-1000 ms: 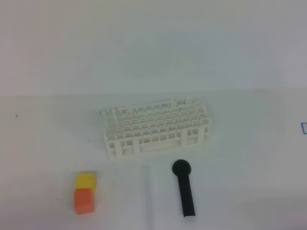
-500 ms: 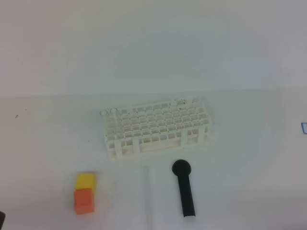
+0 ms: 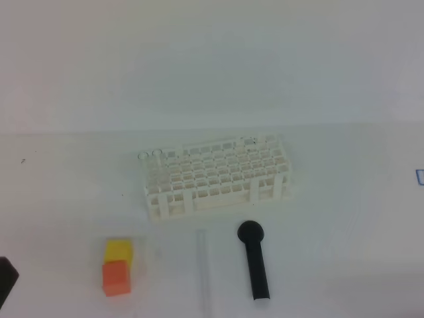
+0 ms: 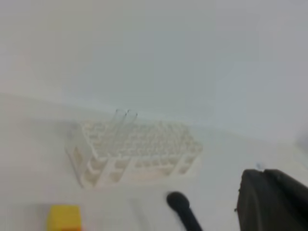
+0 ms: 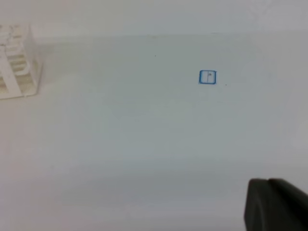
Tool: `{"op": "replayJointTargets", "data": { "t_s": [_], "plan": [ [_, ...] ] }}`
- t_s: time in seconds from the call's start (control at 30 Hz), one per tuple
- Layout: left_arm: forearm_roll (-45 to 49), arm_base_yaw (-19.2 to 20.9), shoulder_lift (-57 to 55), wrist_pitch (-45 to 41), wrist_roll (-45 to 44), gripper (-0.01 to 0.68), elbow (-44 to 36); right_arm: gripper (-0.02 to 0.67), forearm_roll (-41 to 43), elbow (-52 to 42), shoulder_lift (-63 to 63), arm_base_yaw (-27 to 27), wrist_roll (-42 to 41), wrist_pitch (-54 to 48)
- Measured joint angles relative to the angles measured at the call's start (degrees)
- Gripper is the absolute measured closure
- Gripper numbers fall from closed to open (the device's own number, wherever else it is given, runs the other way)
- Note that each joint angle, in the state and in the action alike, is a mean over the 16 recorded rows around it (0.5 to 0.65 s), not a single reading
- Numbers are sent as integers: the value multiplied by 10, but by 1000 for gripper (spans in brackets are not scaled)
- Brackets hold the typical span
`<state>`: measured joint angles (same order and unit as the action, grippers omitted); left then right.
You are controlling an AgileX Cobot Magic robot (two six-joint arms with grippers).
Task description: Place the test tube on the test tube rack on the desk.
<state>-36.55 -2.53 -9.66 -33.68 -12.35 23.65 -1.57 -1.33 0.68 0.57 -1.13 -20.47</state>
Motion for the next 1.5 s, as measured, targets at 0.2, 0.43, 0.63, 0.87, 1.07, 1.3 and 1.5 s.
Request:
{"op": "replayJointTargets", "data": {
  "t_s": [0.2, 0.43, 0.63, 0.87, 1.07, 1.3, 1.5],
  "plan": [
    [61, -41, -126, -87, -15, 674, 81, 650, 0, 0, 0, 0, 3, 0],
    [111, -114, -302, -180, -22, 674, 160, 650, 1, 0, 0, 0, 5, 0],
    [114, -182, -428, -210, -23, 674, 203, 650, 1, 0, 0, 0, 5, 0],
    [139, -254, -534, -192, 32, 652, 233, 650, 1, 0, 0, 0, 5, 0],
    [188, -291, -614, -166, 152, 544, 254, 650, 1, 0, 0, 0, 5, 0],
    [240, -306, -709, -152, 276, 334, 289, 650, 1, 0, 0, 0, 5, 0],
    [279, -322, -786, -162, 356, 201, 334, 650, 1, 0, 0, 0, 5, 0]
  ]
}}
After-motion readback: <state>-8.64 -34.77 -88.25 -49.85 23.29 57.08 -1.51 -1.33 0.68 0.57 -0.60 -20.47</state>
